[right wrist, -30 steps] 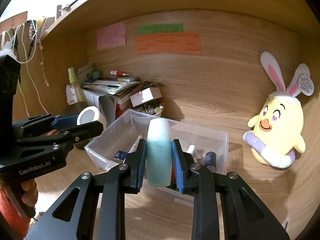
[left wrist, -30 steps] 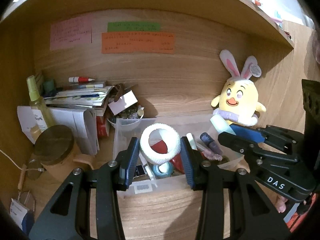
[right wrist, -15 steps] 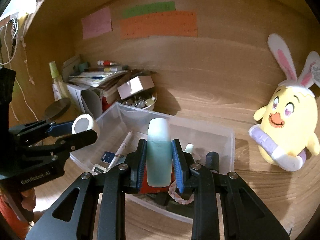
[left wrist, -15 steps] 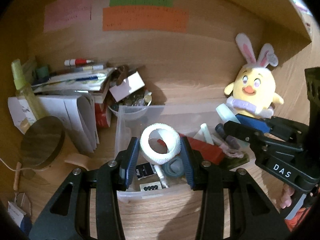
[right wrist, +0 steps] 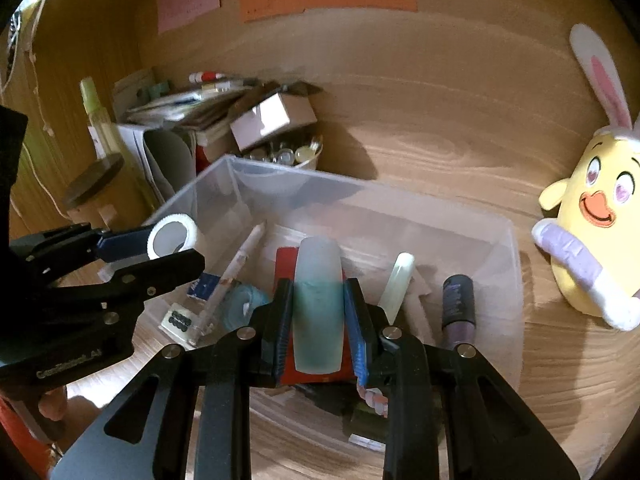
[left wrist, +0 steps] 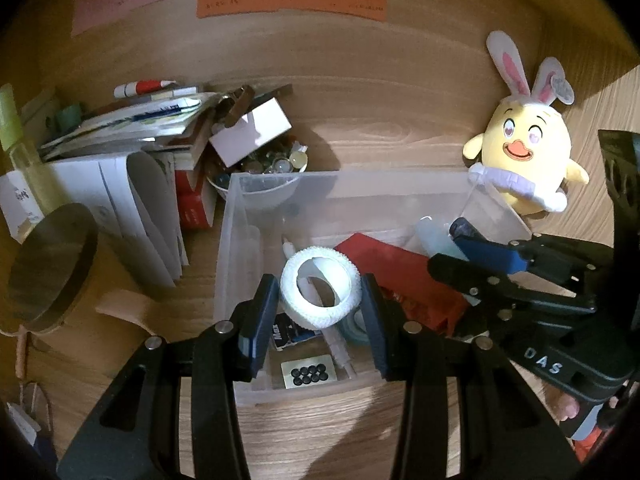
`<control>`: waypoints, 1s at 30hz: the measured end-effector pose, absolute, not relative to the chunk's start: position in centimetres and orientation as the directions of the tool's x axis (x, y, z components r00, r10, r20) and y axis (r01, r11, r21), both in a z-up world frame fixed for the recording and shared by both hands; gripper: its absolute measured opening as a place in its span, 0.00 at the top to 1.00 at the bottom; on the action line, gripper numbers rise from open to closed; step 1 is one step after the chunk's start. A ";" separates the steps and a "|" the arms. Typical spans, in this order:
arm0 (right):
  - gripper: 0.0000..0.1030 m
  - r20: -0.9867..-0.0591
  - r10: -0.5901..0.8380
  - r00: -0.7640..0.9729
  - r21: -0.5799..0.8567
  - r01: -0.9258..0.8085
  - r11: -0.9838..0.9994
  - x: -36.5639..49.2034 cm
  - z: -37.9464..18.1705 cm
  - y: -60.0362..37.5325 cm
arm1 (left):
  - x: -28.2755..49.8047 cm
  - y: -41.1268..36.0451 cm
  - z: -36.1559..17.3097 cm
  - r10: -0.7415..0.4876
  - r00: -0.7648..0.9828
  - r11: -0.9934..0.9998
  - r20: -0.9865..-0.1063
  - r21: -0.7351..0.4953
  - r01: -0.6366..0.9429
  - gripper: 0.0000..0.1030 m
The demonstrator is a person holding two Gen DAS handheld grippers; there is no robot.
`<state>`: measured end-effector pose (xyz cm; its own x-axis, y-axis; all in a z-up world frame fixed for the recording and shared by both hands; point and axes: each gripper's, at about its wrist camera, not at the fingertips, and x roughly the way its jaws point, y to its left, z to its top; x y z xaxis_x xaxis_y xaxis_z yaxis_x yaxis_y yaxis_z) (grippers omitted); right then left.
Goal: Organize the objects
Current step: 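Release the tape roll into the box with the left tool while the right tool drops the tube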
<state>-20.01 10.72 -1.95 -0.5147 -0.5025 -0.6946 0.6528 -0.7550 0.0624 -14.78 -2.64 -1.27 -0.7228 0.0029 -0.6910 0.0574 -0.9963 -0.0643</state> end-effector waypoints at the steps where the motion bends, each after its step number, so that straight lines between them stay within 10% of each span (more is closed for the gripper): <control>1: 0.78 -0.699 -0.500 -0.511 0.062 0.653 -0.755 -20.1 -2.1 10.7 | -14.9 -2.6 -1.4 0.007 -0.719 -0.996 -0.695 -0.066 0.055 0.60; 30: 0.52 -0.685 -0.479 -0.548 0.029 0.638 -0.770 -18.0 -0.3 12.3 | -11.3 -2.6 -0.5 0.032 -0.762 -0.994 -0.647 -0.101 0.044 0.39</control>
